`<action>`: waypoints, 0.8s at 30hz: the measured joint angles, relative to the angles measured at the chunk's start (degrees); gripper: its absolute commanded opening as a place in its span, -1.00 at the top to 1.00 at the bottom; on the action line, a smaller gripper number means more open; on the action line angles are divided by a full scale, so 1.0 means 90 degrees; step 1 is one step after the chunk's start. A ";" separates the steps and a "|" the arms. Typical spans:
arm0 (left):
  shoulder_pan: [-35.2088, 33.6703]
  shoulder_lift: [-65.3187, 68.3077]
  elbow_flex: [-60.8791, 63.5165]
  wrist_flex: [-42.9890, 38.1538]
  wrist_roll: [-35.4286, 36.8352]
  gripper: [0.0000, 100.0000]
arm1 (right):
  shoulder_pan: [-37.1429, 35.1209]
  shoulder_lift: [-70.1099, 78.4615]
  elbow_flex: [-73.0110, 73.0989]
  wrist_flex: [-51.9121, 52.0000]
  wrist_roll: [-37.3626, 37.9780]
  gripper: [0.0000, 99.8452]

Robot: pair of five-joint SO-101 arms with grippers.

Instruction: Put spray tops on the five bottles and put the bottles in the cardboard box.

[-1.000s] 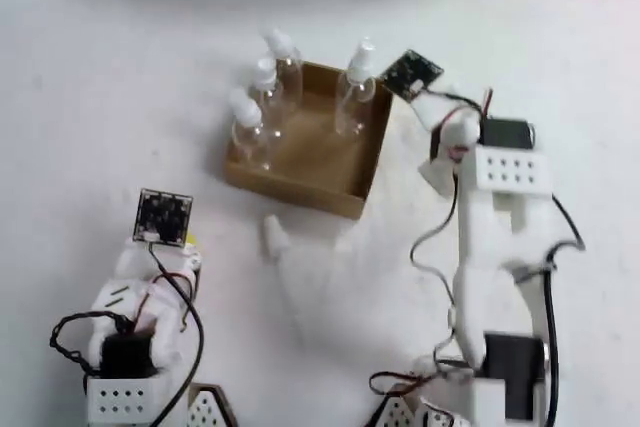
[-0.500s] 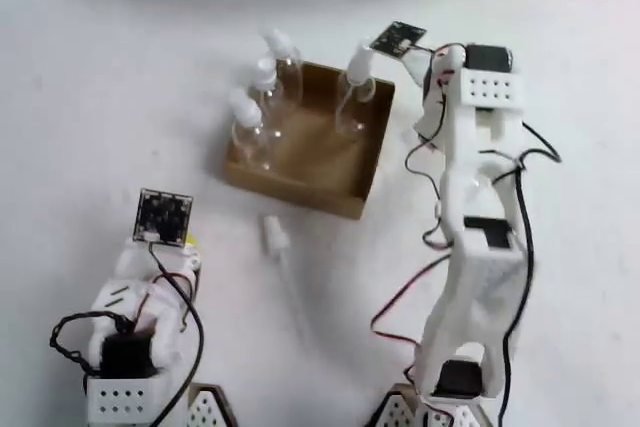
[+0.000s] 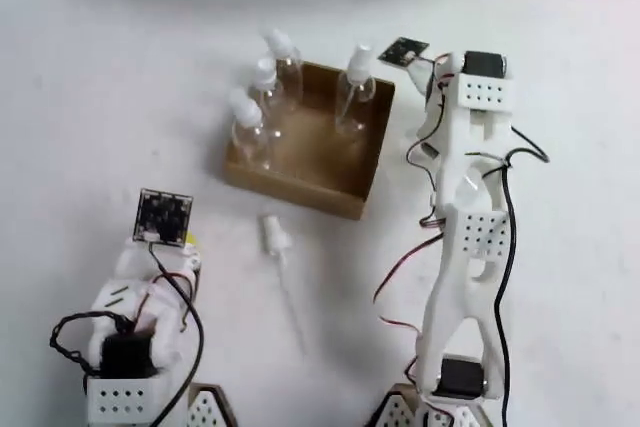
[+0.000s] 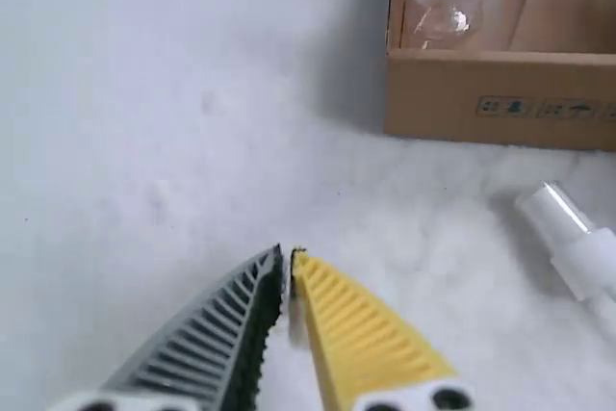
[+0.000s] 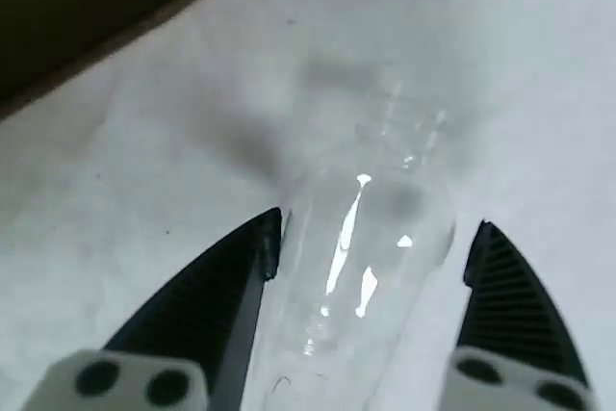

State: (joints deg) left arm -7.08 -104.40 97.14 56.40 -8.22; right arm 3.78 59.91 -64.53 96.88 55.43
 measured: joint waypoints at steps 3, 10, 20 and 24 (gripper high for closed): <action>0.0000 0.0000 0.0000 0.0000 0.0000 0.94 | 0.0000 0.0068 0.0000 0.0000 -0.0010 0.58; 0.0000 0.0000 0.0000 0.0000 0.0000 0.94 | 0.0107 0.0078 -0.0088 0.0000 -0.0313 0.93; 0.0000 0.0000 0.0000 0.0000 0.0000 0.94 | 0.0801 -0.0293 -0.0039 0.0049 -0.1621 0.94; 0.0000 0.0000 0.0000 0.0000 0.0000 0.94 | 0.1162 -0.1172 0.0879 0.0049 -0.1807 0.94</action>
State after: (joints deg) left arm -7.08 -104.40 97.14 56.40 -8.22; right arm 14.24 49.36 -56.62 97.32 39.16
